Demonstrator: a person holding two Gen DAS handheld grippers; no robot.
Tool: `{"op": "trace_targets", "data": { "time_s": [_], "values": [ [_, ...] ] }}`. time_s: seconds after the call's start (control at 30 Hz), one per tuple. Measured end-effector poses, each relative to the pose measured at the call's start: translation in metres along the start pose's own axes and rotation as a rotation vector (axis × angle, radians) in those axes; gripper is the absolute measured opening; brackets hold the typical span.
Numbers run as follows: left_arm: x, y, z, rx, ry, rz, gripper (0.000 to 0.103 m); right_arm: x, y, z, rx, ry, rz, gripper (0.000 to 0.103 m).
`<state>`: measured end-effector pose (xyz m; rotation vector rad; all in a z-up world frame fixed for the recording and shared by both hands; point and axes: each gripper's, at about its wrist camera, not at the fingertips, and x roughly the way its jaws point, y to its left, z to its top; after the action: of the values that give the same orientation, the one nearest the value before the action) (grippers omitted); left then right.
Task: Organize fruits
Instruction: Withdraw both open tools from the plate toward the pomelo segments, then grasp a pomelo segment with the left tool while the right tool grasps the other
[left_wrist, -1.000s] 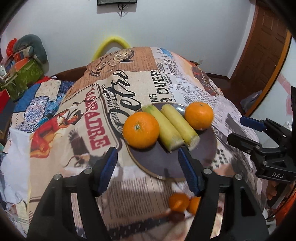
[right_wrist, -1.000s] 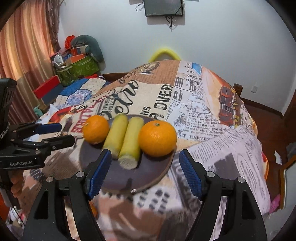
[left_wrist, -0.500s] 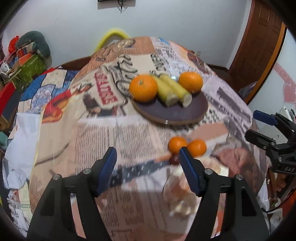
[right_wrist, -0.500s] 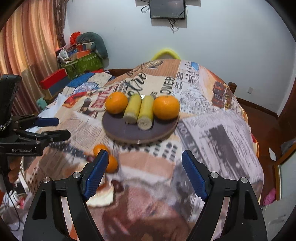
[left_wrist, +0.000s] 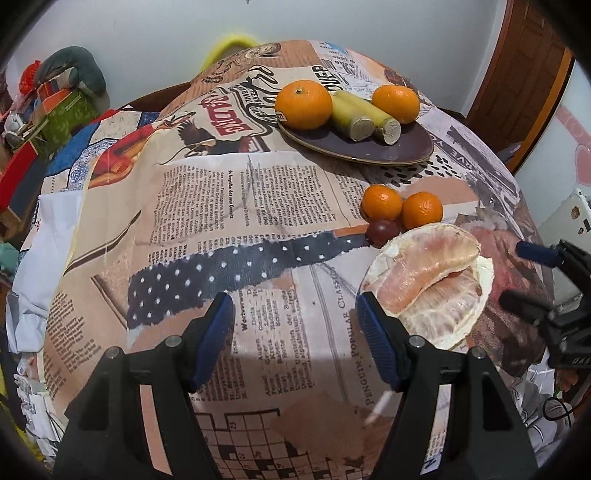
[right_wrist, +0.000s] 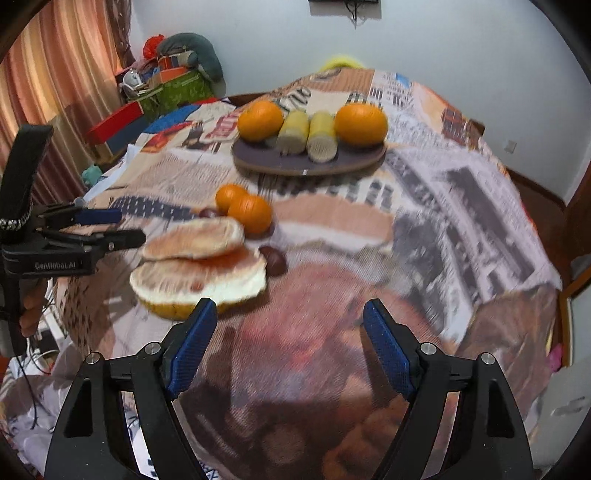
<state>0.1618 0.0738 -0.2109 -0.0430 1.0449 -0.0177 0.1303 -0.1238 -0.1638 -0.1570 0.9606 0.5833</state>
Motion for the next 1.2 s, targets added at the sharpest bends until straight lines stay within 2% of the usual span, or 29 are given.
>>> {"op": "trace_targets", "data": {
  "time_s": [0.23, 0.33, 0.5, 0.67, 0.83, 0.97, 1.07, 1.2],
  "values": [
    [-0.001, 0.003, -0.011, 0.035, 0.028, -0.004, 0.069, 0.011, 0.009, -0.006, -0.024, 0.028, -0.008, 0.079],
    [0.005, -0.006, -0.015, 0.082, 0.029, 0.031, 0.071, 0.014, 0.011, -0.005, -0.034, 0.024, -0.018, 0.079],
    [0.010, -0.025, -0.012, 0.116, 0.022, 0.039, 0.072, 0.015, 0.007, -0.002, -0.033, 0.020, -0.023, 0.080],
    [0.008, -0.043, -0.014, 0.143, 0.042, -0.063, 0.072, 0.012, -0.007, 0.002, -0.016, 0.000, -0.094, 0.080],
    [0.011, -0.075, -0.011, 0.184, 0.043, -0.123, 0.072, 0.012, -0.032, 0.006, 0.036, 0.011, -0.127, 0.080],
    [0.014, -0.088, -0.004, 0.184, 0.039, -0.118, 0.073, 0.005, -0.040, 0.005, 0.058, 0.012, -0.128, 0.080],
    [0.011, -0.080, -0.001, 0.154, 0.026, -0.137, 0.073, 0.000, -0.039, 0.003, 0.062, 0.008, -0.127, 0.080],
    [0.000, -0.064, 0.002, 0.133, -0.024, -0.105, 0.073, -0.006, -0.034, 0.005, 0.065, -0.009, -0.090, 0.080]
  ]
}}
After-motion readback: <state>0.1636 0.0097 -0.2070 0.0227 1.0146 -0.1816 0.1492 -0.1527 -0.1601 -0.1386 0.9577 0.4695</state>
